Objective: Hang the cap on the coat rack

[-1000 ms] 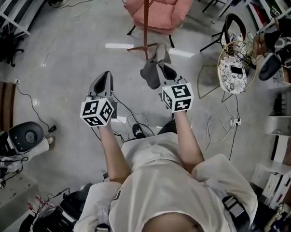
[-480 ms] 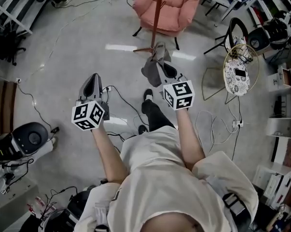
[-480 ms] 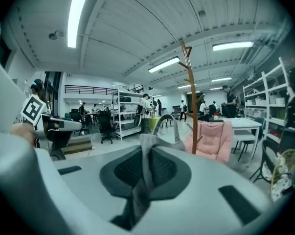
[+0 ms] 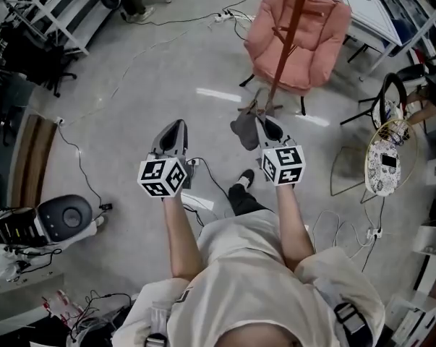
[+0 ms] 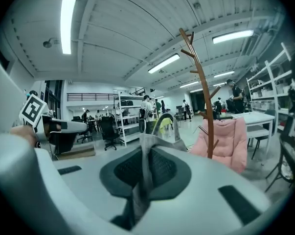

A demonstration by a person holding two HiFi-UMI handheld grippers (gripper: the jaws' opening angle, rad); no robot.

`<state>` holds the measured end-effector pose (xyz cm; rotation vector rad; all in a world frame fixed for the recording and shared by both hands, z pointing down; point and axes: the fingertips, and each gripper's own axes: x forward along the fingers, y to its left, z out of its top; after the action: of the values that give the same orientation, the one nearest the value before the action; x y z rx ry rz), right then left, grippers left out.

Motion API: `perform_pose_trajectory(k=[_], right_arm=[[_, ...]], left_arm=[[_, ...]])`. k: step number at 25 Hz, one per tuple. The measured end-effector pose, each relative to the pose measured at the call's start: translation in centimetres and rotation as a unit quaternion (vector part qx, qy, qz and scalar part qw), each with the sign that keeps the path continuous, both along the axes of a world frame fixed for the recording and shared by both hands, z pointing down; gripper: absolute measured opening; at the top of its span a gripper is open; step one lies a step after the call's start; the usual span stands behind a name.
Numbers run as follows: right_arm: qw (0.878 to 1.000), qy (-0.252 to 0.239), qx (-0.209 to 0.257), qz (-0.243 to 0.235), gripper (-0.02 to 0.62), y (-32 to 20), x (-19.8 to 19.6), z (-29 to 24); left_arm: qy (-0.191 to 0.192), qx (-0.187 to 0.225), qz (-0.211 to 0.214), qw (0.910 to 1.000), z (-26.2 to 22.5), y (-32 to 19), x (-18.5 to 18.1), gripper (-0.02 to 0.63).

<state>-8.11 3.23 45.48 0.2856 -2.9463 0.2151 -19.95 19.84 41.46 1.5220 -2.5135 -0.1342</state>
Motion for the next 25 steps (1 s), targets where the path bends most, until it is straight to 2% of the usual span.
perform_pose_trajectory(k=[7,11,20,25], right_arm=[[1.000,-0.012,0.001,-0.014,0.011,-3.3,-4.2,0.9],[1.000,-0.021,0.002,-0.003,0.011,-5.3,-4.9,0.7],[0.998,-0.046,0.003,0.033,0.011,-8.2,-6.6,-0.9],[0.998,-0.045,-0.005,0.050,0.011,-8.8,-9.7,-2.0]], left_arm=[[-0.008,-0.003,0.041,0.9991,0.9,-7.8,-2.3,0.007],[-0.007,0.000,0.075,0.9971,1.5,-12.4,-1.6,0.008],[-0.029,-0.015,0.176,0.9839,1.3,-21.9,2.0,0.008],[-0.031,-0.029,0.211,0.9767,0.7,-24.3,0.2,0.007]])
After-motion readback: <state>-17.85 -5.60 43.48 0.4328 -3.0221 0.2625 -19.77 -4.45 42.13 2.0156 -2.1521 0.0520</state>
